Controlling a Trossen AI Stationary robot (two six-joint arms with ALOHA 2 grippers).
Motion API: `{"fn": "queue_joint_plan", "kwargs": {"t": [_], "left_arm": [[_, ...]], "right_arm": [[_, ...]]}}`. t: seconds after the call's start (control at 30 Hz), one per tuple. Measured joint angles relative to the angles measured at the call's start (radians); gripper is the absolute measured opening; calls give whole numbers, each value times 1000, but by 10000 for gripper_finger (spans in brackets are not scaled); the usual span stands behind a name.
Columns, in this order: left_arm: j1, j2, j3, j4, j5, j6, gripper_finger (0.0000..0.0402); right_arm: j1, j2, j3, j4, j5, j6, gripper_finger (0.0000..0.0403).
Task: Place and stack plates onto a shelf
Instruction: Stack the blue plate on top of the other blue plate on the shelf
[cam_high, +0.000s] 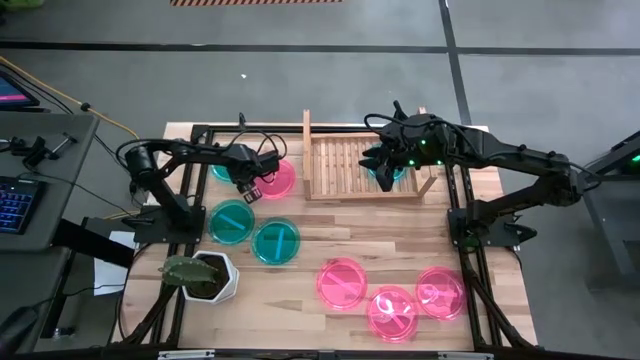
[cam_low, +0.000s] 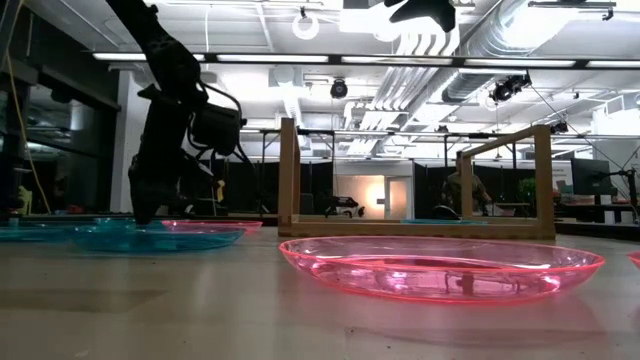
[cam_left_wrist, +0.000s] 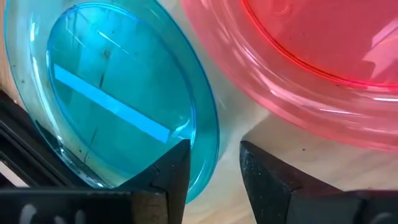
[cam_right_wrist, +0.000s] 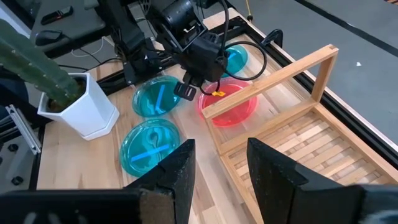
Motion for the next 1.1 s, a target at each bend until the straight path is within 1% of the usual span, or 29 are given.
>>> {"fn": "queue_joint_plan", "kwargs": {"t": [0.1,0.23,0.3,0.4,0.53,0.67,0.77,0.83,0.93,1.1], "left_arm": [[0,-19,-3,11,-6,2,95],[18,-42,-4,38,-55,19,22],[32,-49,-5,28,-49,20,7],[42,-72,-6,5,-47,21,10],[42,-142,-5,-55,-44,14,2],[38,-257,-4,-116,-32,-2,1],[36,-349,29,-180,-12,-22,0],[31,-402,72,-222,-9,-33,0],[20,-465,174,-265,-6,-41,0],[13,-492,405,-287,-9,-28,0]], "right_arm": [[0,0,0,0,0,0,129],[0,0,0,0,0,0,129],[0,0,0,0,0,0,129],[0,0,0,0,0,0,129],[1,0,0,0,-1,0,129],[1,0,0,0,-1,-3,129],[1,0,0,1,-1,-16,129],[1,0,0,4,-1,-24,129],[1,0,0,17,0,-26,129],[1,0,0,73,0,-36,129]]}}
